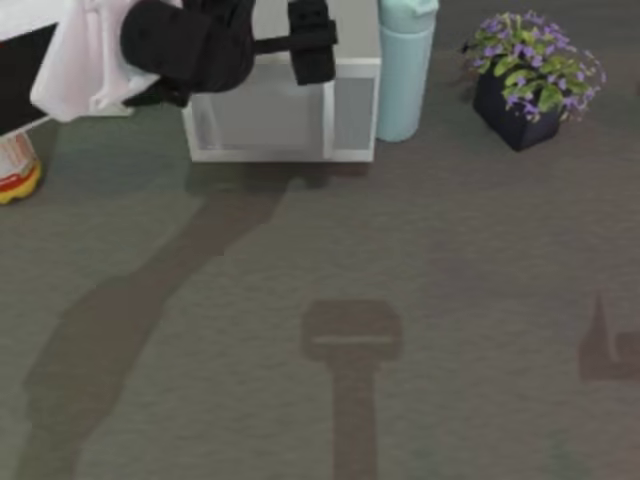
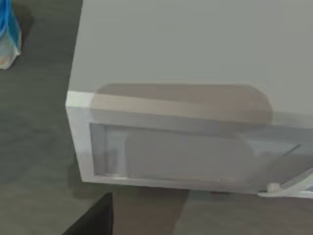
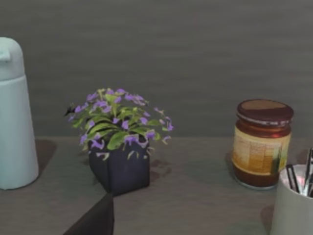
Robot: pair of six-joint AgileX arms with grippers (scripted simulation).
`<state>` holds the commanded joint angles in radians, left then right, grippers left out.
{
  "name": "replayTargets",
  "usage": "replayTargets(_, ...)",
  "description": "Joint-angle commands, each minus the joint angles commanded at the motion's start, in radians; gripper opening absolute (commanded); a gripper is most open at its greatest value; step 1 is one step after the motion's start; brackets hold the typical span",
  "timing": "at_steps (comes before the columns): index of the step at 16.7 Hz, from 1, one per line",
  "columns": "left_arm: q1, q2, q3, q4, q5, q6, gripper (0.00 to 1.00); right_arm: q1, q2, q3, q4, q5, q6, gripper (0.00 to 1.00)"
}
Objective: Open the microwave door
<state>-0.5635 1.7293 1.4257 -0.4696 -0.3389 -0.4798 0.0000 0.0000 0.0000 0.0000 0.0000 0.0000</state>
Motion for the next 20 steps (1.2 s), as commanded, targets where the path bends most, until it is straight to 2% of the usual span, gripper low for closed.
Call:
replayTargets(4, -0.082, 0.25, 0.191, -0.083, -0.052, -0.066, 1.0, 0.0, 0.0, 0.0, 0.0, 0.0, 0.0, 1.0)
replayTargets(8, -0.115, 0.345, 0.269, -0.12, -0.073, -0.092, 1.0, 0.0, 0.0, 0.0, 0.0, 0.0, 0.0, 1.0)
replayTargets(14, -0.107, 0.361, 0.278, -0.106, -0.068, -0.084, 1.0, 0.0, 0.0, 0.0, 0.0, 0.0, 0.0, 1.0)
replayTargets(20, -0.053, 0.553, 0.367, 0.01, -0.034, -0.035, 1.0, 0.0, 0.0, 0.0, 0.0, 0.0, 0.0, 1.0)
